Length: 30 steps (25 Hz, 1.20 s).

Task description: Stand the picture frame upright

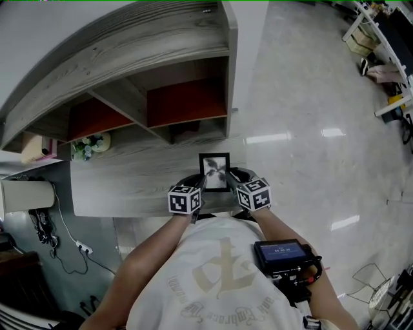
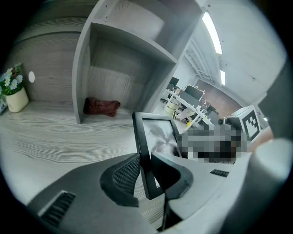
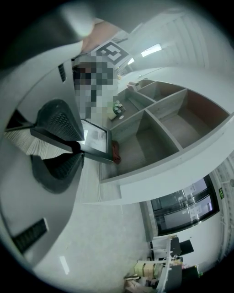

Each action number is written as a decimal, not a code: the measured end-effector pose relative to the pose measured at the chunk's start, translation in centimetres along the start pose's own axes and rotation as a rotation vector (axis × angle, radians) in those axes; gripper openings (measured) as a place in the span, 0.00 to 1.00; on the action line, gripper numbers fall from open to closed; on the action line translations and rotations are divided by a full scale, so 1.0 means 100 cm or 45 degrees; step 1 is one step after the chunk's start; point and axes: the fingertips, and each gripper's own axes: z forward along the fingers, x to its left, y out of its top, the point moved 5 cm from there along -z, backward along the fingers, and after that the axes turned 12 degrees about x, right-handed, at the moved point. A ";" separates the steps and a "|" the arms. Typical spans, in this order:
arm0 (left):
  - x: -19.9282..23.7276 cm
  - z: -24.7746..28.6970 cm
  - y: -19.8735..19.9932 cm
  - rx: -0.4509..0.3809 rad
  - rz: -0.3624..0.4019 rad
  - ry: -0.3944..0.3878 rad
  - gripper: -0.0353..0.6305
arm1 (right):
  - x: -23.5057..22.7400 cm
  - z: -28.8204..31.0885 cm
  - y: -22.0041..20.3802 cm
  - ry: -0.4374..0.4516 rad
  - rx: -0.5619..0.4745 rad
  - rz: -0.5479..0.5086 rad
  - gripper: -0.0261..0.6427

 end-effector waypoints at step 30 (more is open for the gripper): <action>-0.040 0.046 0.065 -0.157 -0.052 0.139 0.18 | -0.086 -0.014 0.049 0.074 -0.082 -0.304 0.17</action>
